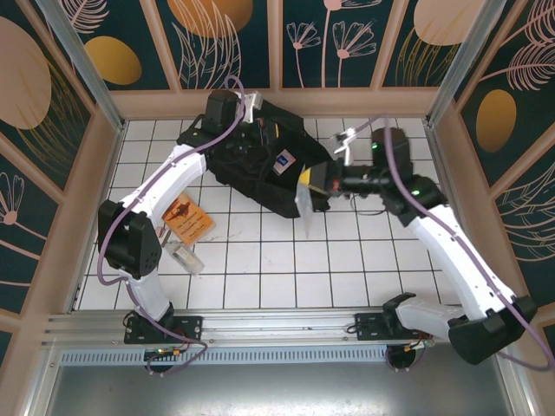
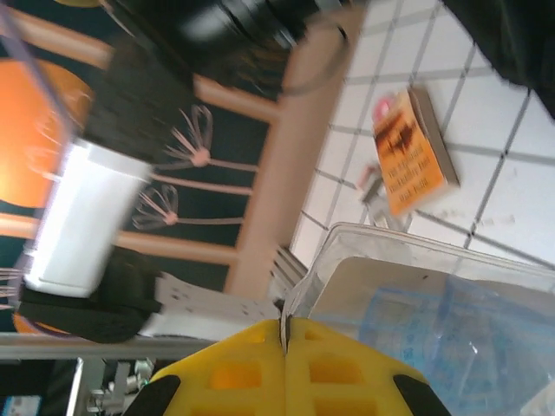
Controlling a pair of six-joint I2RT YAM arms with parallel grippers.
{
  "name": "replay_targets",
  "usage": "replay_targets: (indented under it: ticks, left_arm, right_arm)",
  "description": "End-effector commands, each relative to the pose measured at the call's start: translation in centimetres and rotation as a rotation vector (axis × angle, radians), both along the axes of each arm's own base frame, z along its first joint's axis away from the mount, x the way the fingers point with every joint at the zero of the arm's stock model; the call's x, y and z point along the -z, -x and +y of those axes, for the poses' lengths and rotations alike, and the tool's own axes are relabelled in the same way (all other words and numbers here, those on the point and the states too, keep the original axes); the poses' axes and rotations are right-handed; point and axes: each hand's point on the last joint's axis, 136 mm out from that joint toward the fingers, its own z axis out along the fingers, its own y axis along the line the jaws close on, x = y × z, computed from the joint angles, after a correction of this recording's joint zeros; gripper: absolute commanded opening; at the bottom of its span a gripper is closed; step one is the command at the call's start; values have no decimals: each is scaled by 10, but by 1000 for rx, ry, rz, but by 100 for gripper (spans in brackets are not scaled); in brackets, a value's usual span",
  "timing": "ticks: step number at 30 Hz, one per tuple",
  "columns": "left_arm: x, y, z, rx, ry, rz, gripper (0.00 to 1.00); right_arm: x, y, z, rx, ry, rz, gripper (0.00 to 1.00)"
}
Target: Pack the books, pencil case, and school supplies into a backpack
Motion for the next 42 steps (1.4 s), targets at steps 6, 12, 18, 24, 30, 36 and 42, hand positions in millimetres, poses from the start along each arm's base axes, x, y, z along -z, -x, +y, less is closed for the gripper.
replay_targets:
  ticks: [6,12,18,24,30,36,42]
  left_arm:
    - [-73,8,-10,58,169,-84,0]
    - [-100,10,-12,66,206,-93,0]
    - [-139,17,-17,107,282,-104,0]
    - [-148,22,-18,129,302,-103,0]
    - [-132,15,-22,123,300,-64,0]
    - [-124,11,-26,130,305,-42,0]
    - [-124,10,-26,127,315,-37,0]
  right_arm:
    - [-70,-27,-32,155,-115,-8,0]
    - [-98,-66,-36,216,-179,-27,0]
    - [-97,-99,-31,246,-183,-40,0]
    - [-123,-116,-26,235,-229,-70,0]
    - [-144,-132,-23,232,-234,-96,0]
    - [-132,-146,-20,231,-230,-65,0]
    - [-125,-155,-19,238,-232,-47,0]
